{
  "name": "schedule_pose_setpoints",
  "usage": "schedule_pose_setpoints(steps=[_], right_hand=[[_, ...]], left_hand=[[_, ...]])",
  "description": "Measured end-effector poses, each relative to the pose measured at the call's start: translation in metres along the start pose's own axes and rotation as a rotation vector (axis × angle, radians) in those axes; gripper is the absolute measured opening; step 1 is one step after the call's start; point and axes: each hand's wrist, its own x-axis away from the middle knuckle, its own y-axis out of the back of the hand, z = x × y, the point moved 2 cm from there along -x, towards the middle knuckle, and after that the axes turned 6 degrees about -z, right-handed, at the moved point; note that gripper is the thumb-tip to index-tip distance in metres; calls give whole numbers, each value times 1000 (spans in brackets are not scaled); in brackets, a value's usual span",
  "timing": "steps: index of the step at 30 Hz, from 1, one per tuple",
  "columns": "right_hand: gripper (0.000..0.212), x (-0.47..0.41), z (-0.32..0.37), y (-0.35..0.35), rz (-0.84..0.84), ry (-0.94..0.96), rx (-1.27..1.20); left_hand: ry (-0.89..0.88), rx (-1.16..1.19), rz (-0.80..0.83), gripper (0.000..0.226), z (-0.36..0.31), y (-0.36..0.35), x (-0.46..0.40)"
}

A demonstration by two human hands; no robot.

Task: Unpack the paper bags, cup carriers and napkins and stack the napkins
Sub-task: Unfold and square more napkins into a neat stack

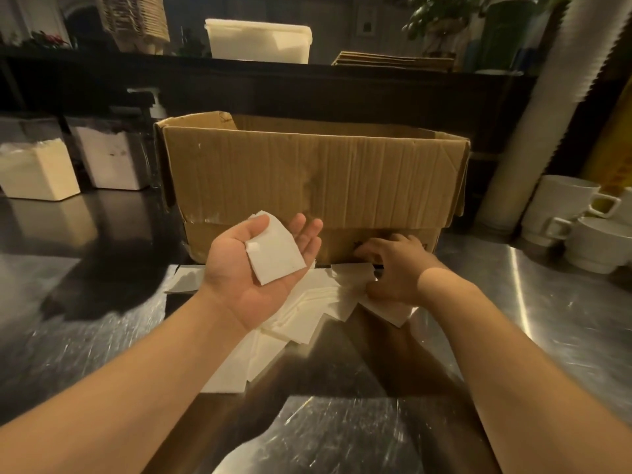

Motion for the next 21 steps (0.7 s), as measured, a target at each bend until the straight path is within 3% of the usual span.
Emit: schedule_pose_setpoints(steps=[11, 16, 19, 21], right_hand=[[16, -5, 4, -6, -237, 28, -92], [9, 0, 9, 4, -261, -62, -520], [29, 6, 18, 15, -296, -25, -808], [20, 12, 27, 25, -223, 68, -975]], left_hand=[[46, -162, -23, 50, -3, 3, -1], [-25, -296, -65, 36, -7, -1, 2], [-61, -375, -62, 36, -11, -5, 4], [-84, -440, -54, 40, -11, -6, 5]])
